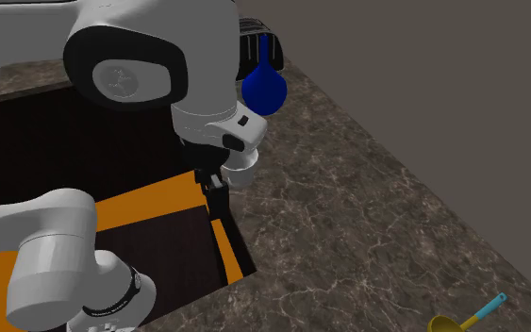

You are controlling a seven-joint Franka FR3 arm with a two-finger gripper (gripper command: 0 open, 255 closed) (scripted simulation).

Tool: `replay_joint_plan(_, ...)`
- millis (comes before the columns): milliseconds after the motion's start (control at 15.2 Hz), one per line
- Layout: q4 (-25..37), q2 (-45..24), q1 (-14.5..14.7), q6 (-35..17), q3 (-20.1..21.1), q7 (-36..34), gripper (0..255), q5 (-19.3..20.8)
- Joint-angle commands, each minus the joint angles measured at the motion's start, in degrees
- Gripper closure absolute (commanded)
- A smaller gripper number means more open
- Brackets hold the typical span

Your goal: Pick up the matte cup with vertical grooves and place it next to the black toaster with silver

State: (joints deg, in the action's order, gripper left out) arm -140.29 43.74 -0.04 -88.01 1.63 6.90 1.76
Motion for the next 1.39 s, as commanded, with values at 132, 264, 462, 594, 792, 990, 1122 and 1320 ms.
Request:
replay_joint_plan(132,-1.7,-1.3,0.8,-3.5,1.0,-1.6,0,-2.0)
replay_joint_plan(264,-3.2,-2.9,1.6,-7.2,2.1,-3.0,0,-4.0)
replay_joint_plan(462,-4.8,-6.0,2.9,-12.8,3.7,-5.0,0,-7.0)
replay_joint_plan(594,-5.5,-8.4,3.8,-16.7,4.8,-6.2,0,-8.9)
replay_joint_plan(792,-6.0,-12.6,5.1,-22.5,6.5,-7.8,0,-11.6)
replay_joint_plan(990,-5.8,-17.3,6.4,-28.3,8.1,-9.2,0,-14.2)
replay_joint_plan(1122,-5.2,-20.8,7.3,-32.1,9.3,-10.0,0,-15.8)
replay_joint_plan(1320,-3.7,-26.1,8.4,-37.4,10.8,-11.2,0,-17.8)
